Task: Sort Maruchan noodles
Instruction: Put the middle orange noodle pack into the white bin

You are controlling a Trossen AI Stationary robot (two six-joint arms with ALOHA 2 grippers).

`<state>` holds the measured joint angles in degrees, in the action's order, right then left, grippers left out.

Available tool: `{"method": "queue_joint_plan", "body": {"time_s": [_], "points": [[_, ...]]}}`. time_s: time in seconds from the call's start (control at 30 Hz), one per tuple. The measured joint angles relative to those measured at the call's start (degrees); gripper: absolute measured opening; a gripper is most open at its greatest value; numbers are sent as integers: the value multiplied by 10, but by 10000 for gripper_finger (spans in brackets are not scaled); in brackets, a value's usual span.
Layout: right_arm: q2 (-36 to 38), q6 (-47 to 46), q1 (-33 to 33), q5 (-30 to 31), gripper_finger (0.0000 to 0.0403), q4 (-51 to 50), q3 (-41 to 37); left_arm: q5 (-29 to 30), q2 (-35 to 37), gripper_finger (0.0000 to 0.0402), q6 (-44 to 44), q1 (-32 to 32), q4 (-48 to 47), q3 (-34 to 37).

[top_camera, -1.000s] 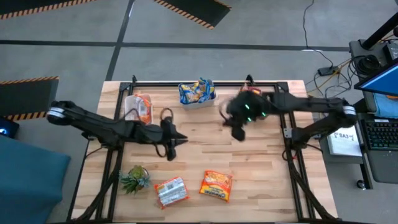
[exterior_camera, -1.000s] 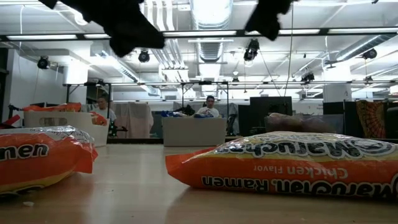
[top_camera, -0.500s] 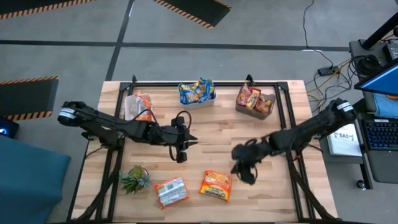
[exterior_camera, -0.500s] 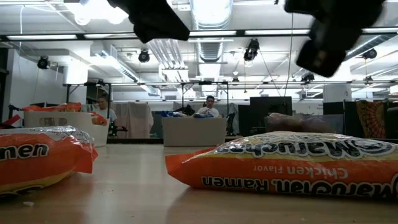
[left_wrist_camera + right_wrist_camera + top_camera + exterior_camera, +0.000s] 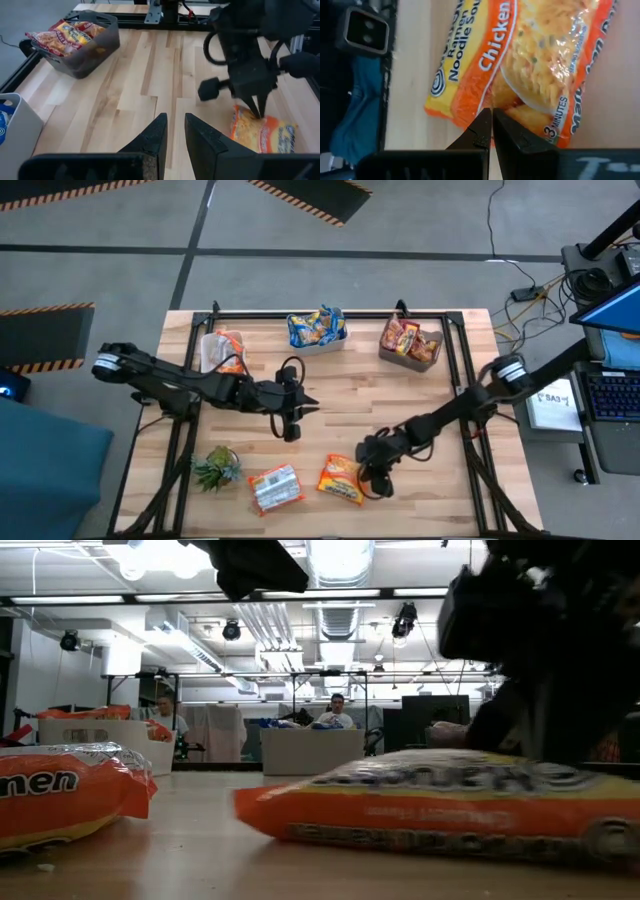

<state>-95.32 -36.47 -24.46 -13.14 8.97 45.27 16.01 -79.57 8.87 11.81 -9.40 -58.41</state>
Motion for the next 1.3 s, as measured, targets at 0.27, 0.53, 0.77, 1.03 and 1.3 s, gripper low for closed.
{"method": "queue_joint_plan", "body": {"time_s": [0.27, 0.53, 0.77, 1.03, 1.3], "points": [[-22, 58, 71, 14, 9, 17, -1, 0, 0, 49, -4, 0, 6, 0], [-14, 82, 191, 124, 9, 7, 5, 21, 0, 49, 15, 0, 8, 3], [52, 135, 214, 122, 9, -32, 5, 21, 0, 67, 53, 0, 8, 31], [126, 141, 169, 116, 9, -153, -1, 21, -1, 132, 109, 0, 125, 106], [102, 114, 135, 132, 9, -77, -48, 30, -1, 187, 165, 0, 293, 200]]}}
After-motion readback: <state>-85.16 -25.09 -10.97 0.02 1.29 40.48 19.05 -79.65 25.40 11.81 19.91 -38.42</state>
